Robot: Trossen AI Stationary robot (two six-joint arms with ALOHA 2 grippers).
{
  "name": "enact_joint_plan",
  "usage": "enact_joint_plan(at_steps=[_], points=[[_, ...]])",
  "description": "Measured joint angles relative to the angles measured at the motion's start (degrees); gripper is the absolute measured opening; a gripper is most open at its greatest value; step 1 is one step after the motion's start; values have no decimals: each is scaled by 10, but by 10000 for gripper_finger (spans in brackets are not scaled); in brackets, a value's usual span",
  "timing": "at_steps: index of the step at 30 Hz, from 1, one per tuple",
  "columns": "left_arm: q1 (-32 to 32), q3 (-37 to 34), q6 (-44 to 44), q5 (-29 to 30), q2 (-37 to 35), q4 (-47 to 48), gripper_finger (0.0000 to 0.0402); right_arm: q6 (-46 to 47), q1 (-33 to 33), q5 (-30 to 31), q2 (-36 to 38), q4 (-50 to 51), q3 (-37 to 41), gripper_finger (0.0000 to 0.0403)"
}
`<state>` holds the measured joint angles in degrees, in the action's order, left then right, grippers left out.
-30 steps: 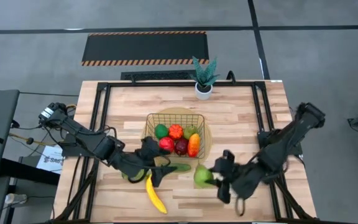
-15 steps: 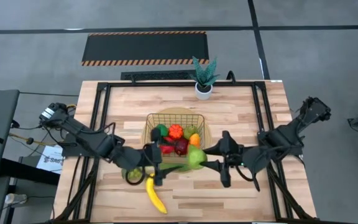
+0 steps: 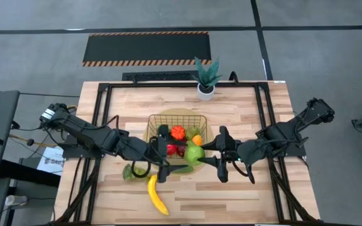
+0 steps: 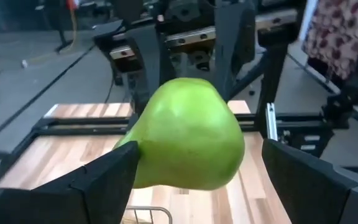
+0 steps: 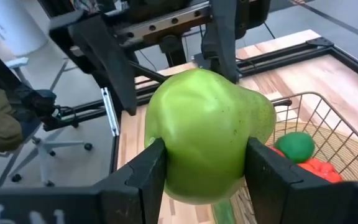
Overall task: Build produce basket
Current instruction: Put the pear into the silver basket
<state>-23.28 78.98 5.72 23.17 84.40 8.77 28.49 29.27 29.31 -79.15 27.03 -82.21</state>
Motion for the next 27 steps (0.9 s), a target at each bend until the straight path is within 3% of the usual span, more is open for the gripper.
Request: enact_joint_plan(at_steps=[14,27], points=[[57,1,102,-55,0,-25,332,-48,-2,5,-1,-29,1,198],[67,1,106,-103,1,-17,332,-69,-10,-1,-1,-38,1,202]])
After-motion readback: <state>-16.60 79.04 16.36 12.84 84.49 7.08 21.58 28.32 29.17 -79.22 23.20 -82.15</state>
